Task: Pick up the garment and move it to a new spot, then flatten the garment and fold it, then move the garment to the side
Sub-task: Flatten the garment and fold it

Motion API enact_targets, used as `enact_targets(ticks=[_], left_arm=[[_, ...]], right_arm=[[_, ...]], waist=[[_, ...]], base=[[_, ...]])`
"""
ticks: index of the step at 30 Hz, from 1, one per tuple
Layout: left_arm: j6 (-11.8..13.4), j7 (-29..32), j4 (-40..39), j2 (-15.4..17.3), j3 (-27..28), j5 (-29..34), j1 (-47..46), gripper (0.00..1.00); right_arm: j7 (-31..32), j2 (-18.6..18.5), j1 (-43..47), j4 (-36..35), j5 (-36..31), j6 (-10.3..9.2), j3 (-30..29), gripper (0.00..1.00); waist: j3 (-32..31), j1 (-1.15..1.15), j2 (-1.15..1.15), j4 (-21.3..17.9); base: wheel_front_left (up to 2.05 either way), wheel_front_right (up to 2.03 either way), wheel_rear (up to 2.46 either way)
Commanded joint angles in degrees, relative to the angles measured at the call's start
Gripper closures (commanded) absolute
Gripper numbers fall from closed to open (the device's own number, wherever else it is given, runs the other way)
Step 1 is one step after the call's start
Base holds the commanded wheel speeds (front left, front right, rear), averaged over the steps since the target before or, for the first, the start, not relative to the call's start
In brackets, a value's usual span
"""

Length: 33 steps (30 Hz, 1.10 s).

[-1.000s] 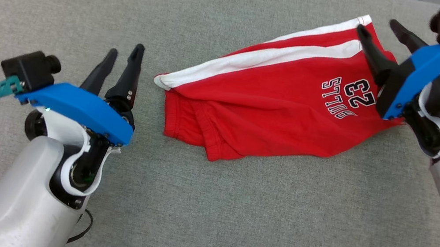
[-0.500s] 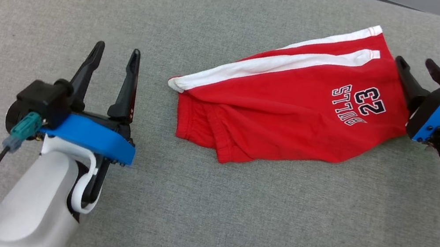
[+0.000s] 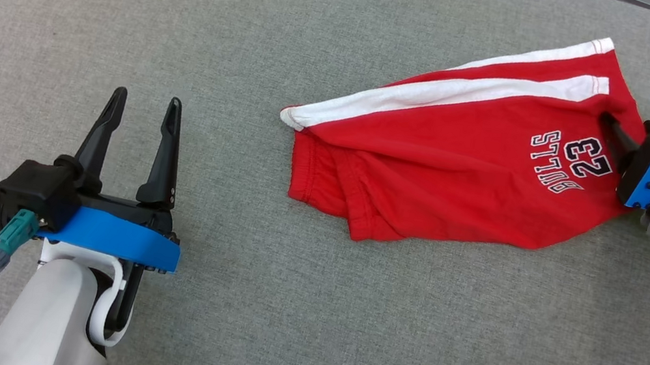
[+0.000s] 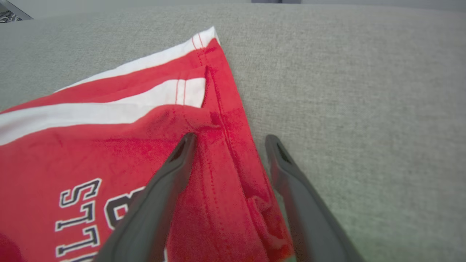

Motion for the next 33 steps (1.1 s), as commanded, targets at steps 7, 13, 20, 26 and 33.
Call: enact_targets(ticks=[7,13,20,26,33], left_arm=[[-1.1,-0.2,-0.4,-1.2,2.0,1.3,0.6,0.00],[-1.4,-0.2,-0.2,-1.0,1.6,1.8,0.7,0.00],[-1.5,-0.2,-0.2,0.7,0.2,2.4,2.6,0.00],[-1.5,-0.2,0.4,0.8,-0.2,2.3,3.5,0.00],[-1.5,-0.2,1.6,0.4,-2.4,1.9,3.9,0.00]], right_arm=[[2.5,2.1,1.8,-1.3,0.0,0.08,2.7,1.00],[-2.2,-0.3,2.5,-2.4,0.3,-0.01,0.9,1.00],[-6.1,-3.0,7.0,-5.0,-0.3,-0.01,-0.7,1.00],[-8.9,-6.0,10.6,-2.3,-3.5,-0.01,-4.3,1.00],[-10.1,-6.1,9.2,1.1,-10.0,0.00,-7.8,1.00]], waist=[[0.4,0.00,0.00,0.2],[-0.6,0.00,0.00,-0.9],[-3.6,0.00,0.00,-3.7],[-6.7,0.00,0.00,-4.8],[-8.8,0.00,0.00,-4.9]], base=[[0.00,0.00,0.00],[0.00,0.00,0.00],[0.00,0.00,0.00],[0.00,0.00,0.00],[0.00,0.00,0.00]])
